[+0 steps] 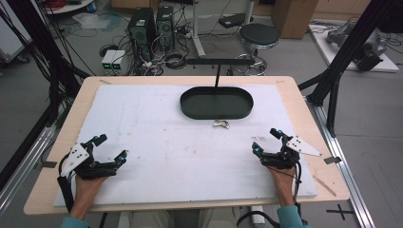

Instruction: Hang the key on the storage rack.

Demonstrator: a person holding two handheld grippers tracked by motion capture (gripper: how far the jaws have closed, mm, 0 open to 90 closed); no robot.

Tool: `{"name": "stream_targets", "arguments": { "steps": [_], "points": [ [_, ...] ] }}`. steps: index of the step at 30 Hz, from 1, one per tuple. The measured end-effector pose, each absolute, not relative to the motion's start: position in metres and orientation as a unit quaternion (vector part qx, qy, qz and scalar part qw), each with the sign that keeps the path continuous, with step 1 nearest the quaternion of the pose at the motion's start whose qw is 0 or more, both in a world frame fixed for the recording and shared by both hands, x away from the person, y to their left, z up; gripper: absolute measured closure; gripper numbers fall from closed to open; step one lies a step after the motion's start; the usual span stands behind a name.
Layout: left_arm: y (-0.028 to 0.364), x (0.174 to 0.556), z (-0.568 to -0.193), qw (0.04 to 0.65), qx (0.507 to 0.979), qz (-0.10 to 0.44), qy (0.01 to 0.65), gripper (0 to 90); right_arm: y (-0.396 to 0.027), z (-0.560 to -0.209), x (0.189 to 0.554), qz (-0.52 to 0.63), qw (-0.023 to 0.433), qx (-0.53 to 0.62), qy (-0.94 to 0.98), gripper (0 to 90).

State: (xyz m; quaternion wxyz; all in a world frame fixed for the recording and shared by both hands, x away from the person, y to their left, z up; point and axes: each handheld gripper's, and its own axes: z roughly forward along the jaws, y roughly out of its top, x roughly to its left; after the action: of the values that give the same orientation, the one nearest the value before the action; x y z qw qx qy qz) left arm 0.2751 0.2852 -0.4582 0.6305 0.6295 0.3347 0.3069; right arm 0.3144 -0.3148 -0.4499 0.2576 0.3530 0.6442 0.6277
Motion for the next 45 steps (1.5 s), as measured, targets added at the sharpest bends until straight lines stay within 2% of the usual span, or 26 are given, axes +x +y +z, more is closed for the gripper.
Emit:
{"name": "stream_targets", "arguments": {
  "steps": [15,22,31,35,42,44,45],
  "points": [
    [0.286,0.274,-0.459,0.634,0.620,0.313,0.341,2.0,-0.314,-0.450,0.315,0.624,0.262,0.350,0.648,0.6],
    [0.286,0.272,-0.459,0.636,0.617,0.319,0.335,2.0,-0.312,-0.446,0.320,0.598,0.243,0.369,0.669,0.6],
    [0.286,0.272,-0.459,0.637,0.616,0.318,0.336,2.0,-0.306,-0.396,0.339,0.562,0.222,0.355,0.713,0.6],
    [0.286,0.272,-0.459,0.637,0.617,0.318,0.336,2.0,-0.296,-0.370,0.358,0.526,0.195,0.347,0.751,0.6],
    [0.286,0.273,-0.459,0.634,0.620,0.318,0.335,2.0,-0.280,-0.348,0.383,0.480,0.177,0.326,0.795,0.6],
    [0.286,0.273,-0.459,0.634,0.620,0.318,0.335,2.1,-0.276,-0.344,0.391,0.475,0.168,0.322,0.802,0.6],
    [0.286,0.273,-0.459,0.634,0.620,0.318,0.335,2.0,-0.272,-0.342,0.402,0.468,0.137,0.316,0.814,0.7]
  ]
}}
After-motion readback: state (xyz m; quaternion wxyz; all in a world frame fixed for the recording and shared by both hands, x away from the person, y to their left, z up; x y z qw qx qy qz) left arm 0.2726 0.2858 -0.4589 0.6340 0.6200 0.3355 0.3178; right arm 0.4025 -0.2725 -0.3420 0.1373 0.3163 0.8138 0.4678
